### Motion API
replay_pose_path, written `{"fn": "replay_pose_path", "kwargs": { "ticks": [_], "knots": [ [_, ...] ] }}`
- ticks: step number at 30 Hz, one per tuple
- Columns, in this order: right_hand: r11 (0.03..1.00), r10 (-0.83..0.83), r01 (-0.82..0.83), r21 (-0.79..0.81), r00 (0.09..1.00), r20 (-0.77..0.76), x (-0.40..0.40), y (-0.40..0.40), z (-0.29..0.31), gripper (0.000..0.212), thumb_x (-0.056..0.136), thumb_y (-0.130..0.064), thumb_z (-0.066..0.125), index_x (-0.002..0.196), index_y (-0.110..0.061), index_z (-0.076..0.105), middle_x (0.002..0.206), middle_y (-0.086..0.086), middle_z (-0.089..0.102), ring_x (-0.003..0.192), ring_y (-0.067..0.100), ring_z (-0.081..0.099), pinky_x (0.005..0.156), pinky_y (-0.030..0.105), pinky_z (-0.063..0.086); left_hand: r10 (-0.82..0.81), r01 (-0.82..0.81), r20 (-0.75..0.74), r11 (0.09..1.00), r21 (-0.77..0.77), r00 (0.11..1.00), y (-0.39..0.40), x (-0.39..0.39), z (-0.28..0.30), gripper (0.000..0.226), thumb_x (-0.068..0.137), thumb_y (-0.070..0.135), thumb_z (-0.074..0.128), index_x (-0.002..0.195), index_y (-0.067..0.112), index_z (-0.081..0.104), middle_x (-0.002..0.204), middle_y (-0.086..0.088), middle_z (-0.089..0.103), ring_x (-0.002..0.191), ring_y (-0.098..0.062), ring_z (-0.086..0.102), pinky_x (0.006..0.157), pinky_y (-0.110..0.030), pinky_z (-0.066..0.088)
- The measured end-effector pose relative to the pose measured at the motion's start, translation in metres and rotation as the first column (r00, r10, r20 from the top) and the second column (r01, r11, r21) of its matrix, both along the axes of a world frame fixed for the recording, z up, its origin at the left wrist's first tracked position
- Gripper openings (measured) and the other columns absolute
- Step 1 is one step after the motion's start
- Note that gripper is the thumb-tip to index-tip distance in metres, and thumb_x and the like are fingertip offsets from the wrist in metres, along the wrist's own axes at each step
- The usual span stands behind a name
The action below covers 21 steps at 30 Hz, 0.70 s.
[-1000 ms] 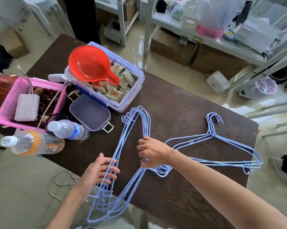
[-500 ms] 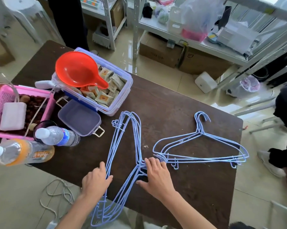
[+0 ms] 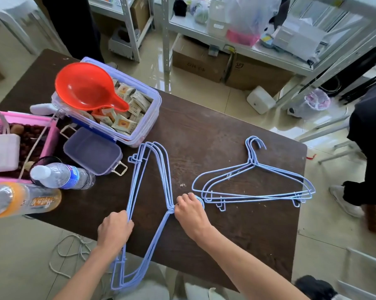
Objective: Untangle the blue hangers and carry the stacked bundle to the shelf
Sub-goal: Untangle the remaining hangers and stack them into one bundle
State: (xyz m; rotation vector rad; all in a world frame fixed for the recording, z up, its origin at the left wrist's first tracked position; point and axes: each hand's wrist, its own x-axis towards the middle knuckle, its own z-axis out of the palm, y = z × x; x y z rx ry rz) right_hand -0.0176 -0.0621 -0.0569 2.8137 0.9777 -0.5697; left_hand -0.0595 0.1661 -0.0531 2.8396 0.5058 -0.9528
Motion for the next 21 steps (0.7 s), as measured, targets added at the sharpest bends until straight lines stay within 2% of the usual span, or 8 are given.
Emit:
{"fn": "replay_pose_path", "kwargs": {
  "ticks": [3, 5, 8, 11, 14, 16, 18, 21],
  "knots": [
    [0.999, 0.031, -0.031, -0.023, 0.999, -0.012, -0.004, 0.010, 0.003, 0.016, 0.079, -0.012, 0.083, 0.093, -0.007, 0.078, 0.087, 0.009, 0.070, 0.094, 0.030, 0.060, 0.098, 0.045, 0.049, 0.022, -0.023, 0.024, 1.000, 0.015, 0.999, 0.012, -0.006, 0.001, 0.022, 0.092, 0.034, 0.060, 0.089, 0.012, 0.060, 0.087, -0.009, 0.066, 0.087, -0.034, 0.067, 0.064, -0.034, 0.041],
    [0.999, -0.037, 0.037, 0.001, 0.999, -0.032, -0.012, 0.014, 0.000, 0.029, 0.070, -0.007, 0.089, 0.095, -0.008, 0.074, 0.089, 0.011, 0.069, 0.088, 0.030, 0.064, 0.089, 0.043, 0.054, 0.003, -0.004, 0.032, 0.999, 0.033, 0.999, 0.017, -0.008, 0.003, 0.026, 0.093, 0.040, 0.061, 0.095, 0.014, 0.061, 0.092, -0.010, 0.070, 0.090, -0.034, 0.070, 0.063, -0.036, 0.043],
    [0.979, -0.180, 0.187, 0.076, 0.980, -0.088, -0.024, 0.015, -0.006, 0.045, 0.060, -0.003, 0.093, 0.096, -0.013, 0.068, 0.090, 0.007, 0.065, 0.078, 0.025, 0.064, 0.066, 0.036, 0.055, -0.067, 0.066, 0.018, 0.996, 0.059, 0.998, 0.014, -0.006, 0.003, 0.031, 0.093, 0.046, 0.064, 0.094, 0.014, 0.064, 0.088, -0.009, 0.072, 0.085, -0.032, 0.072, 0.062, -0.037, 0.049],
    [0.953, -0.272, 0.278, 0.120, 0.960, -0.065, -0.027, 0.012, -0.012, 0.032, 0.067, -0.007, 0.091, 0.091, -0.016, 0.071, 0.091, 0.004, 0.064, 0.082, 0.022, 0.063, 0.062, 0.034, 0.054, -0.104, 0.103, 0.008, 0.991, 0.082, 0.995, 0.003, 0.002, 0.003, 0.028, 0.096, 0.040, 0.062, 0.092, 0.013, 0.070, 0.088, -0.007, 0.073, 0.086, -0.029, 0.072, 0.067, -0.037, 0.053],
    [0.921, -0.351, 0.366, 0.133, 0.928, -0.126, -0.021, 0.016, -0.003, 0.018, 0.072, -0.008, 0.090, 0.085, -0.011, 0.078, 0.090, 0.004, 0.065, 0.084, 0.023, 0.064, 0.057, 0.035, 0.056, -0.102, 0.106, -0.039, 0.990, 0.096, 0.994, -0.001, 0.014, -0.003, 0.026, 0.099, 0.037, 0.054, 0.104, 0.015, 0.069, 0.102, -0.006, 0.073, 0.099, -0.028, 0.071, 0.078, -0.036, 0.055],
    [0.939, -0.314, 0.332, 0.085, 0.933, -0.173, -0.014, 0.020, 0.005, 0.019, 0.086, -0.007, 0.081, 0.104, -0.006, 0.078, 0.103, 0.008, 0.064, 0.095, 0.026, 0.063, 0.067, 0.037, 0.057, -0.063, 0.072, -0.090, 0.992, 0.103, 0.994, -0.001, 0.022, -0.004, 0.027, 0.099, 0.035, 0.052, 0.110, 0.016, 0.067, 0.111, -0.007, 0.071, 0.106, -0.029, 0.068, 0.082, -0.035, 0.053],
    [0.950, -0.278, 0.300, 0.087, 0.939, -0.202, -0.007, 0.019, 0.010, 0.028, 0.095, -0.008, 0.072, 0.123, -0.003, 0.072, 0.118, 0.012, 0.061, 0.107, 0.029, 0.058, 0.079, 0.041, 0.056, -0.029, 0.040, -0.103, 0.994, 0.102, 0.994, 0.000, 0.026, -0.004, 0.027, 0.098, 0.034, 0.051, 0.111, 0.016, 0.066, 0.114, -0.008, 0.070, 0.107, -0.030, 0.066, 0.082, -0.035, 0.051],
    [0.901, -0.335, 0.393, 0.185, 0.900, -0.279, 0.014, 0.002, 0.026, 0.025, 0.101, -0.026, 0.066, 0.120, -0.012, 0.074, 0.117, 0.006, 0.065, 0.105, 0.024, 0.061, 0.079, 0.040, 0.056, 0.013, -0.002, -0.098, 0.994, 0.113, 0.995, -0.001, 0.025, -0.005, 0.028, 0.098, 0.035, 0.051, 0.110, 0.015, 0.067, 0.112, -0.009, 0.070, 0.105, -0.031, 0.066, 0.076, -0.035, 0.048]
  ]
}}
